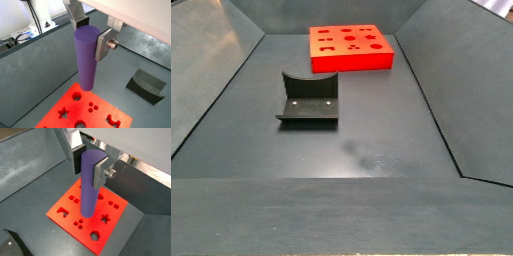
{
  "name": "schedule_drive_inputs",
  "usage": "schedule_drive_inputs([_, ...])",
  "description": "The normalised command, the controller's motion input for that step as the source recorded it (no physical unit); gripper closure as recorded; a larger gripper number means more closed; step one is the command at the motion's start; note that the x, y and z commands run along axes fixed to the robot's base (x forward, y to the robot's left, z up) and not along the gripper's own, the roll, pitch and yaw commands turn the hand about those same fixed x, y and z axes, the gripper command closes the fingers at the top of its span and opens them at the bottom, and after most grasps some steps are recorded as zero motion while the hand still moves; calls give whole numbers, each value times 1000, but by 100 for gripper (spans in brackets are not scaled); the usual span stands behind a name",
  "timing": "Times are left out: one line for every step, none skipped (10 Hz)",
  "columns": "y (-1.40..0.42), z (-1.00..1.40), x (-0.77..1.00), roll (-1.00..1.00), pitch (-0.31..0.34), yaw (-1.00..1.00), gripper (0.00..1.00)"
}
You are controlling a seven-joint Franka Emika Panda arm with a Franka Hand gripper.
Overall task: Pick up the round object. Move up. Place the round object on the fixture. Regrasp the round object. Move to above the board. Insert the round object.
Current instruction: Insert the round object.
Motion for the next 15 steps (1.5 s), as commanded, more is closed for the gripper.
schedule_drive_inputs([0,-123,0,-41,0,0,100])
schedule_drive_inputs([-34,-466,0,-73,0,0,100])
schedule_drive_inputs([-37,-754,94,-174,0,0,100])
schedule_drive_inputs([-194,-754,403,-166,-31,60,100])
schedule_drive_inputs([-340,-743,414,-159,-84,0,100])
schedule_drive_inputs([-457,-777,311,-134,-114,0,100])
schedule_drive_inputs([-471,-906,189,-69,-91,-11,100])
schedule_drive_inputs([-451,-914,0,0,-67,0,100])
schedule_drive_inputs([-357,-649,-57,50,-44,0,100])
schedule_drive_inputs([-49,-331,-94,0,-4,0,100])
schedule_drive_inputs([0,-211,-197,0,0,0,100])
schedule_drive_inputs([0,-234,-97,-19,0,0,100])
schedule_drive_inputs([0,-286,0,-54,0,0,100])
schedule_drive_inputs([-157,-226,200,-79,0,-11,100])
schedule_drive_inputs([-103,-29,329,-156,0,-29,100])
